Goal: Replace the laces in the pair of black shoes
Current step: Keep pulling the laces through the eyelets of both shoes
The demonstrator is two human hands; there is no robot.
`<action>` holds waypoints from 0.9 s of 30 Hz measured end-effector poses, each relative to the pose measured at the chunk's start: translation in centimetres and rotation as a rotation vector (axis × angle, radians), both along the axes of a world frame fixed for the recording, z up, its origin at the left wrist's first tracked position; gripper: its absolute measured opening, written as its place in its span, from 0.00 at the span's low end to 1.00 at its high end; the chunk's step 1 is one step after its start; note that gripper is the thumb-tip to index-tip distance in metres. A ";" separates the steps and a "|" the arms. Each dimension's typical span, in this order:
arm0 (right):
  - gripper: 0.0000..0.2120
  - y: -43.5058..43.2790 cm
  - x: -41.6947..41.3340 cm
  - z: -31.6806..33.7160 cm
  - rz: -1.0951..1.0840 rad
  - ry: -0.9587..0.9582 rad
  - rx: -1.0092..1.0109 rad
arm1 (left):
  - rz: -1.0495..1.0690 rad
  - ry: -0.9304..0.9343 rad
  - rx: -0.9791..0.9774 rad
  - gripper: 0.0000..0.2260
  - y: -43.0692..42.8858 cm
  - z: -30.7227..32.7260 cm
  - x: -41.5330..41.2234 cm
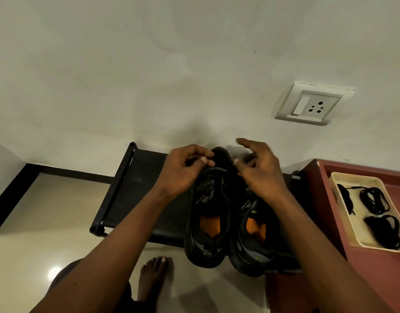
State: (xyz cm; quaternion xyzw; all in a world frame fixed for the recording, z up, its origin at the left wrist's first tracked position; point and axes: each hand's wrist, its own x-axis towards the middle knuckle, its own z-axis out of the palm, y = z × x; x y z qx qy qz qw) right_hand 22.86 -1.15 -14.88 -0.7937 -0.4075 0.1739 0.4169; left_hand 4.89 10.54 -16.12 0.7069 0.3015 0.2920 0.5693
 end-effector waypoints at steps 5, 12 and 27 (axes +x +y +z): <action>0.21 0.4 -1.4 -0.2 0.266 0.229 -0.011 | -0.067 0.011 0.066 0.04 -1.2 -0.4 1.0; 0.11 -0.2 0.0 0.5 0.073 -0.051 -0.086 | -0.062 0.019 0.065 0.04 0.3 -0.2 0.0; 0.16 0.4 -1.7 0.1 0.213 0.013 -0.091 | -0.056 0.003 -0.026 0.03 -0.3 -0.5 0.6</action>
